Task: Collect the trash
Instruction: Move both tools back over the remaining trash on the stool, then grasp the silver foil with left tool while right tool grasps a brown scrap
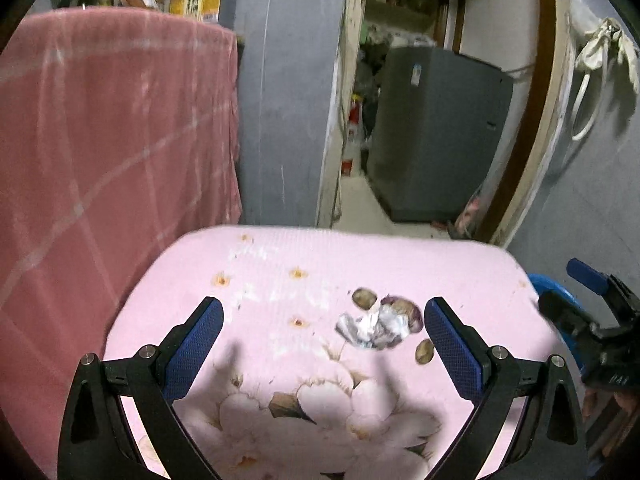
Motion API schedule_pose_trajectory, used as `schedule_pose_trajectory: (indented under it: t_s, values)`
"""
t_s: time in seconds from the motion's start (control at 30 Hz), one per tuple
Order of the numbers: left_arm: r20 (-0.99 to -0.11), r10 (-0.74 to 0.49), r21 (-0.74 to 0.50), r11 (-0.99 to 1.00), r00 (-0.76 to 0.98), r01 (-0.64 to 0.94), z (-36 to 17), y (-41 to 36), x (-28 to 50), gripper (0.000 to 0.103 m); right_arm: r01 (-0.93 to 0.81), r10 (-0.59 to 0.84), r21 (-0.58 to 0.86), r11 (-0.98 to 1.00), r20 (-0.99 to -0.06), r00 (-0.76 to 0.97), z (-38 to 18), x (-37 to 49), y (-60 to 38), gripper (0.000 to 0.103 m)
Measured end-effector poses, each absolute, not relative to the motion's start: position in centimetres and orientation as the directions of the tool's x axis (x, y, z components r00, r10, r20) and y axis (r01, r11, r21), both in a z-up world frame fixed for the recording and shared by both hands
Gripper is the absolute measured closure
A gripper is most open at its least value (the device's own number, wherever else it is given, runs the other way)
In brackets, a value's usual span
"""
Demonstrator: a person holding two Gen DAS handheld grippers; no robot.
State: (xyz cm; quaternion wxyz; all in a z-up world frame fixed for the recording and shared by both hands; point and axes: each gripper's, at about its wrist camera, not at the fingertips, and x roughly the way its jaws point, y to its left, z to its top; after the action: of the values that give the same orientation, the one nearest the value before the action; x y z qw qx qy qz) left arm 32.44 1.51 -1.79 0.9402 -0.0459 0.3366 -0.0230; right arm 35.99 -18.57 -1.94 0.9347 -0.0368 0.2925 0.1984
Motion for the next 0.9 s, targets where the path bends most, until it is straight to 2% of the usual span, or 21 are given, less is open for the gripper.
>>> schedule_pose_trajectory:
  t_s: [0.13, 0.2, 0.27, 0.6, 0.73, 0.9]
  values:
    - [-0.661, -0.071, -0.096, 0.995, 0.747, 0.01, -2.4, 1.8, 32.9, 0.005, -0.445, 0.356, 0.011, 0.896, -0.617, 0.702, -2.9, 36.2, -16.7, 0.003]
    - [-0.67, -0.065, -0.091, 0.996, 0.74, 0.006, -2.6, 1.9, 33.2, 0.005, -0.473, 0.363, 0.002, 0.881, -0.643, 0.674, -3.5, 36.3, -15.7, 0.017]
    - [-0.677, -0.064, -0.091, 0.996, 0.733, 0.003, -2.8, 2.0, 33.2, 0.005, -0.496, 0.366, -0.002, 0.868, -0.672, 0.644, -4.0, 36.5, -14.8, 0.024]
    - [-0.713, -0.054, -0.095, 0.995, 0.699, -0.02, -3.5, 2.9, 33.7, 0.005, -0.619, 0.36, -0.037, 0.785, -0.786, 0.503, -6.6, 37.0, -10.7, 0.048]
    - [-0.722, -0.059, -0.097, 0.995, 0.689, -0.017, -3.9, 3.0, 33.7, 0.005, -0.626, 0.366, -0.017, 0.779, -0.799, 0.477, -7.0, 37.5, -10.5, 0.055]
    - [-0.734, -0.075, -0.097, 0.995, 0.675, 0.006, -4.4, 2.8, 33.9, 0.005, -0.608, 0.384, 0.025, 0.794, -0.796, 0.468, -7.0, 38.8, -11.1, 0.077]
